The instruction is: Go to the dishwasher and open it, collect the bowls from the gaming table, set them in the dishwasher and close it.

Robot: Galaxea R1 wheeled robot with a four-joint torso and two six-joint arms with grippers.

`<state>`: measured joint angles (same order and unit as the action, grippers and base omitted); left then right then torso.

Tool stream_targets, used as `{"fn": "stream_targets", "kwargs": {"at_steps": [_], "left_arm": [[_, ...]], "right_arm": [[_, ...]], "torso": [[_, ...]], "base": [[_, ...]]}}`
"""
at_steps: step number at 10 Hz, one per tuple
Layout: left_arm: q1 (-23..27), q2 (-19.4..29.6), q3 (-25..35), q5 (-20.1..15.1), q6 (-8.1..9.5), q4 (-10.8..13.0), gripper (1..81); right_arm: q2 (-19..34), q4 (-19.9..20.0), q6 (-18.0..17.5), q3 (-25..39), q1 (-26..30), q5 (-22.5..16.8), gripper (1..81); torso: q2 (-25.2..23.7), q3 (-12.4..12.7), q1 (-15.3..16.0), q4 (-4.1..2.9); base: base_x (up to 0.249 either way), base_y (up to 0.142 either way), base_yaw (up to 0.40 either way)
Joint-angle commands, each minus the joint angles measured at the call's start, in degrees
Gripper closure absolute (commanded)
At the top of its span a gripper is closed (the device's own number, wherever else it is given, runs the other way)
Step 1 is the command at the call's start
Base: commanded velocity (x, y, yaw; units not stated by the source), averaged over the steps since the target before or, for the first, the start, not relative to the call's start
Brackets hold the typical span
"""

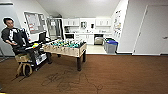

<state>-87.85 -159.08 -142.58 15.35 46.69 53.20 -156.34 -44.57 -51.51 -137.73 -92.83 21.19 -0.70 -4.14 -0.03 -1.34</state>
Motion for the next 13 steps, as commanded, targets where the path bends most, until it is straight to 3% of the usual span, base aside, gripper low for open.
{"fn": "stream_targets", "kwargs": {"at_steps": [1, 4, 13], "left_arm": [[2.19, 1.21, 0.11, -1.02, 0.07, 0.68, 81.1], [2.19, 1.3, 0.2, -0.76, 0.16, 0.68, 81.1], [2.11, 1.47, 0.11, -0.67, 0.07, 0.33, 81.1]], "right_arm": [[1.18, -0.96, -0.09, 0.28, 1.99, -1.15, 81.1], [1.1, -0.96, -0.09, 0.28, 2.16, -1.15, 81.1], [0.92, -1.05, -0.09, 0.1, 1.9, -1.15, 81.1]], "torso": [[0.0, 0.0, 0.03, 0.0], [0.0, 0.0, 0.03, 0.0], [-0.02, 0.02, 0.03, 0.0]], "base": [[0.0, 0.0, -0.338], [0.0, -0.086, -0.088], [0.0, 0.0, 0.0]]}}
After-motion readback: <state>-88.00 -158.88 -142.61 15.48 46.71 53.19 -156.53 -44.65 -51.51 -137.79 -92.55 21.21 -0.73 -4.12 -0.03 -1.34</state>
